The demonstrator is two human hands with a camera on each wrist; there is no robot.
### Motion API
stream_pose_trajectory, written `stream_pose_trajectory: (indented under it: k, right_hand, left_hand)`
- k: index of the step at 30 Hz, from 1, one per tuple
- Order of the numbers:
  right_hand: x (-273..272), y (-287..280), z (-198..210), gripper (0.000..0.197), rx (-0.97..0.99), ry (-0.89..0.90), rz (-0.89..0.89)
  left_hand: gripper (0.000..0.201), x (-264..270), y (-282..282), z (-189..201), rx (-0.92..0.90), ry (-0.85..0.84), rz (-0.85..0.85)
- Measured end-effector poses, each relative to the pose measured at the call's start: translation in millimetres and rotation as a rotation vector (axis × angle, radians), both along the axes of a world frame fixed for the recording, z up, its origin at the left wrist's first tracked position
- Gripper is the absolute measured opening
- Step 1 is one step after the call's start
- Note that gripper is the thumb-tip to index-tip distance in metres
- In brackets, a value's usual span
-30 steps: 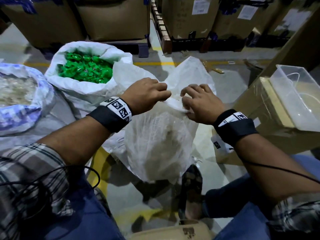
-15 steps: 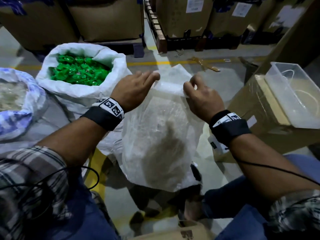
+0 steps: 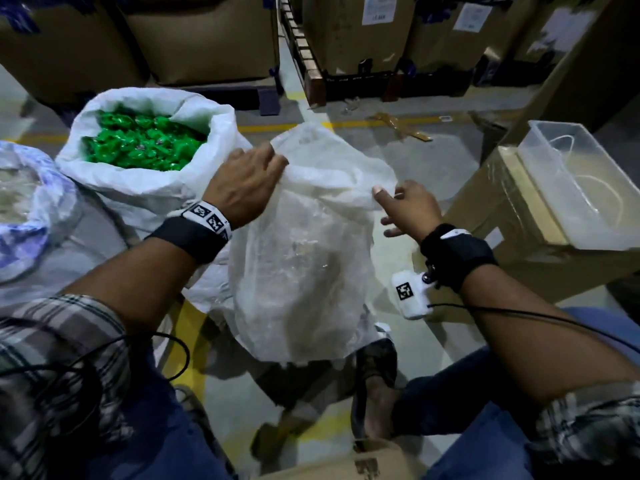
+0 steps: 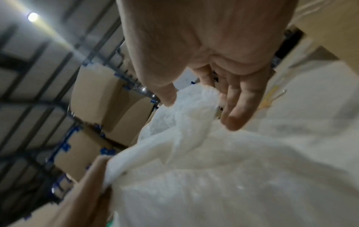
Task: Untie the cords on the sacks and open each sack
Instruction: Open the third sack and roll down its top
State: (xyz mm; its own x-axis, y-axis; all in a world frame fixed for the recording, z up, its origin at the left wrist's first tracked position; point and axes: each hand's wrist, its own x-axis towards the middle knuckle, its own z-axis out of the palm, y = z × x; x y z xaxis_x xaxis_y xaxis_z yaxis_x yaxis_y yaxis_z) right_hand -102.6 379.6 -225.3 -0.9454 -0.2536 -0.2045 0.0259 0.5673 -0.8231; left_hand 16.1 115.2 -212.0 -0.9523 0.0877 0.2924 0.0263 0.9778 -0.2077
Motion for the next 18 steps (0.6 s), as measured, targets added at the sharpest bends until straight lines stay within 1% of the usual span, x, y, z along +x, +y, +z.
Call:
stream_pose_trajectory:
  k: [2,3,5,6,8,9,10,12,13,14,15,16,17,18]
  right_hand:
    - [-4,-6,0,0.056,-0.145,-0.063,-0.132]
    - [-9,-8,2,0.056,-0.121,-0.023,-0.185]
    - [-20,-7,5,0.050,0.055,0.166,-0.234]
    - [-24,-5,7,0.045,0.099,0.241,-0.237]
    - [-29,-1,11,0.034,0.071,0.301,-0.265]
    - [-31,1,11,0.029,-0.005,0.268,-0.279]
    - [-31,1,11,0.023,-0.115,0.188,-0.282]
    - [-28,0,11,0.013,-0.289,-0.011,-0.245]
    - [-26,1,11,0.017,-0.291,-0.050,-0.186]
    - [-26,2,10,0.025,-0.224,-0.032,-0.105]
    - [-25,3,9,0.029,-0.091,0.035,-0.031]
    - [-25,3,8,0.030,0.049,0.120,0.019]
    - [-25,4,8,0.027,0.140,0.179,0.034]
    - [-23,4,7,0.022,0.165,0.201,0.023]
  left_hand:
    - [0.041,1,16,-5,-0.023,-0.027,-0.082]
    - [0.039,2,23,-6,-0.031,-0.028,-0.113]
    - [0.035,3,31,-6,-0.046,-0.025,-0.166]
    - [0.034,3,32,-6,-0.047,-0.027,-0.184]
    - [0.034,4,31,-8,-0.027,-0.034,-0.203]
    - [0.037,4,31,-10,-0.010,-0.039,-0.208]
    - [0.042,6,31,-13,0.012,-0.048,-0.212]
    - [0.059,9,32,-18,0.055,-0.075,-0.231]
    - [0.068,11,33,-19,0.085,-0.094,-0.237]
    - [0.074,13,35,-20,0.122,-0.111,-0.235]
    - [0.074,14,38,-19,0.162,-0.116,-0.225]
    - [0.070,14,40,-16,0.186,-0.110,-0.209]
    - [0.063,13,42,-12,0.187,-0.098,-0.192]
    - [0.056,11,43,-8,0.173,-0.084,-0.181]
